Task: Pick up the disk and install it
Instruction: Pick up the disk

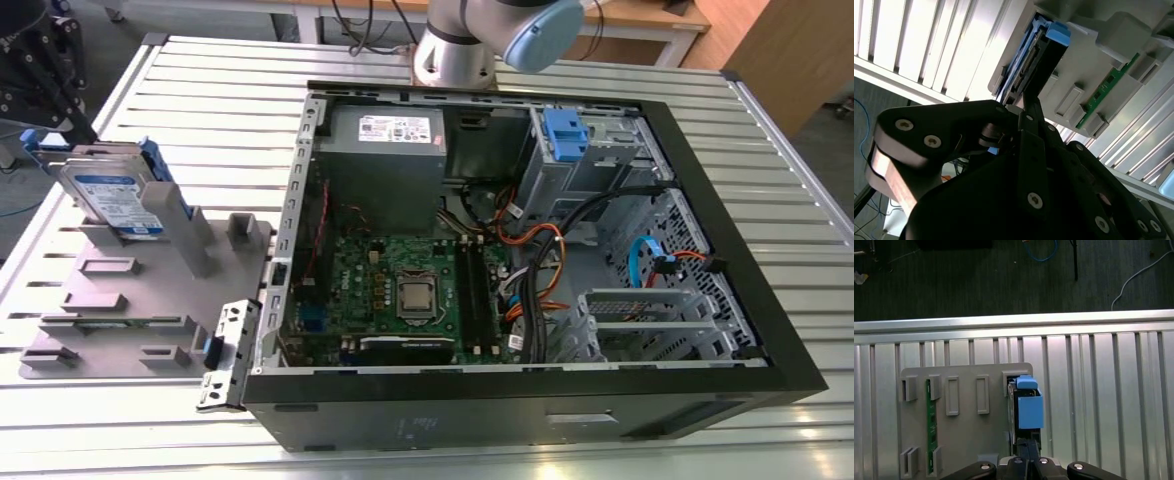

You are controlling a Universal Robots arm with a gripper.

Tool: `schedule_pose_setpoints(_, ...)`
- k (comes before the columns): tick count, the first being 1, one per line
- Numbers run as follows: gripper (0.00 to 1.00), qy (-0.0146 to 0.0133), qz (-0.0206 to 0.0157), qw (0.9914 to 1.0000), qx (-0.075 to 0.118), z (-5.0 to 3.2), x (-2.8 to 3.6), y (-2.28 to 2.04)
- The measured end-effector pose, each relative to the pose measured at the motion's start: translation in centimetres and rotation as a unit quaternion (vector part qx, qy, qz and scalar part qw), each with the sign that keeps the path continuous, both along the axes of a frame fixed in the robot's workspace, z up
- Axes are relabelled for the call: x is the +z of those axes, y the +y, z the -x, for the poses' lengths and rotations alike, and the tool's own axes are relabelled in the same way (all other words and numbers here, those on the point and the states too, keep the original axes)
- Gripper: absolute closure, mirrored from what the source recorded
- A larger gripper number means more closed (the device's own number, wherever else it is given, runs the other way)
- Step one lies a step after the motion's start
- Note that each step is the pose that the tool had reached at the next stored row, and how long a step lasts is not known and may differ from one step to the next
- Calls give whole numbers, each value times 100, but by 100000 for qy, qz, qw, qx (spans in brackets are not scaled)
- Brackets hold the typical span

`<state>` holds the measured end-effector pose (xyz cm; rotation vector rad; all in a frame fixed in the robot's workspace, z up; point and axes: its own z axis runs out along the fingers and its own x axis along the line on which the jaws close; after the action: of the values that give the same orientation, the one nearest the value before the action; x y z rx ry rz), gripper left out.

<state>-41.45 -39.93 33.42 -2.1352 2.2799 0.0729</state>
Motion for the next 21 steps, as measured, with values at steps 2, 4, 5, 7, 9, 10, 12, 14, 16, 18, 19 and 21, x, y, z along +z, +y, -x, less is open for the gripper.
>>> schedule_pose_setpoints(2, 89, 1, 1, 100000, 3, -1, 4, -1)
schedule_pose_setpoints(4, 89, -4, -4, 100000, 2, -1, 4, 0)
schedule_pose_setpoints(5, 89, 2, 0, 100000, 2, -1, 5, 0)
schedule_pose_setpoints(7, 89, 4, 0, 100000, 1, -1, 6, 0)
schedule_pose_setpoints(9, 89, 4, -1, 100000, 1, -1, 6, 0)
schedule_pose_setpoints(10, 89, 5, 2, 100000, 4, -1, 7, 0)
schedule_pose_setpoints(12, 89, 5, 2, 100000, 3, -1, 9, 0)
schedule_pose_setpoints(14, 89, 4, -1, 100000, 2, -1, 9, 0)
schedule_pose_setpoints(16, 89, 3, 0, 100000, 3, -1, 10, 0)
schedule_pose_setpoints(18, 89, 4, 0, 100000, 2, -1, 10, 0)
schedule_pose_setpoints(19, 89, 5, 0, 100000, 3, -1, 10, 0)
schedule_pose_setpoints(21, 89, 3, 0, 100000, 2, -1, 10, 0)
